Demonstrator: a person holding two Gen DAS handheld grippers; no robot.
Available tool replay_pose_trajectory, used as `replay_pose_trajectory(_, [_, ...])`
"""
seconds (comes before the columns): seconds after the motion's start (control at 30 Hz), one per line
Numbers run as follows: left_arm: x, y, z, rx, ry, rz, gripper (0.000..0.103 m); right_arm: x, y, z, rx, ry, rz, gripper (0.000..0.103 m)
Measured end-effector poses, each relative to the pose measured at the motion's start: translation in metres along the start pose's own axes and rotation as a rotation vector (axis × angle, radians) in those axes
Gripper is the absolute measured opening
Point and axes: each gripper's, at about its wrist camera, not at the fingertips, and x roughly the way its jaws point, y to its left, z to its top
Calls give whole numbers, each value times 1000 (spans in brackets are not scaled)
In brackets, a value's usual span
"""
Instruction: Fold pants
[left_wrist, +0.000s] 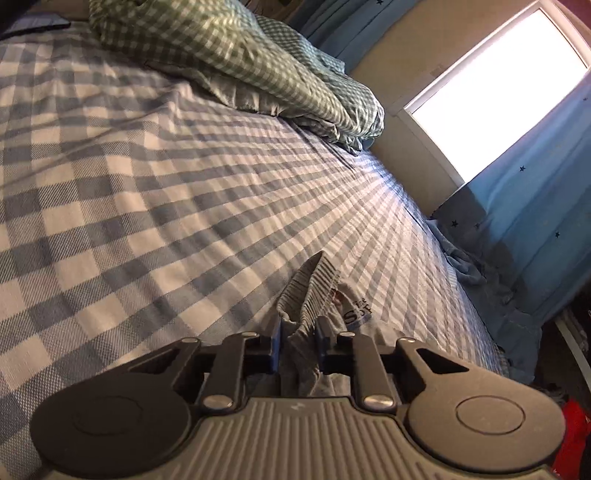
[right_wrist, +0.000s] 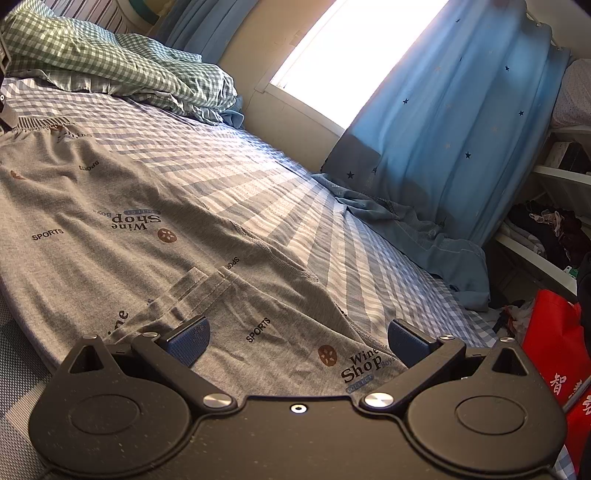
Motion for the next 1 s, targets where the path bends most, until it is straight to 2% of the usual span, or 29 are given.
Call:
replay_pose_trajectory(0.2, [-14, -38, 5, 125, -62, -54, 15, -1, -6, 0, 39, 2, 23, 102])
replay_pose_trajectory(0.37, [-27, -80, 7, 247, -93, -103, 15, -19, -25, -2, 136, -47, 25, 102])
replay_pose_trajectory(0.53, [-37, -139, -7, 401, -99, -173, 15, -41, -52, -18, 196, -74, 18, 102])
replay_pose_trajectory(0.73, [-50, -232, -61, 596, -56, -349, 15, -65, -95, -57, 229, -75, -77, 102])
replay_pose_trajectory(0.87, [-55, -285, -115, 723, -1, -477, 15, -83, -127, -88, 235, -59, -158, 102])
replay_pose_trajectory(1.0, [-44, -320, -182, 847, 95, -540, 15, -97, -154, -120, 235, -9, -234, 102])
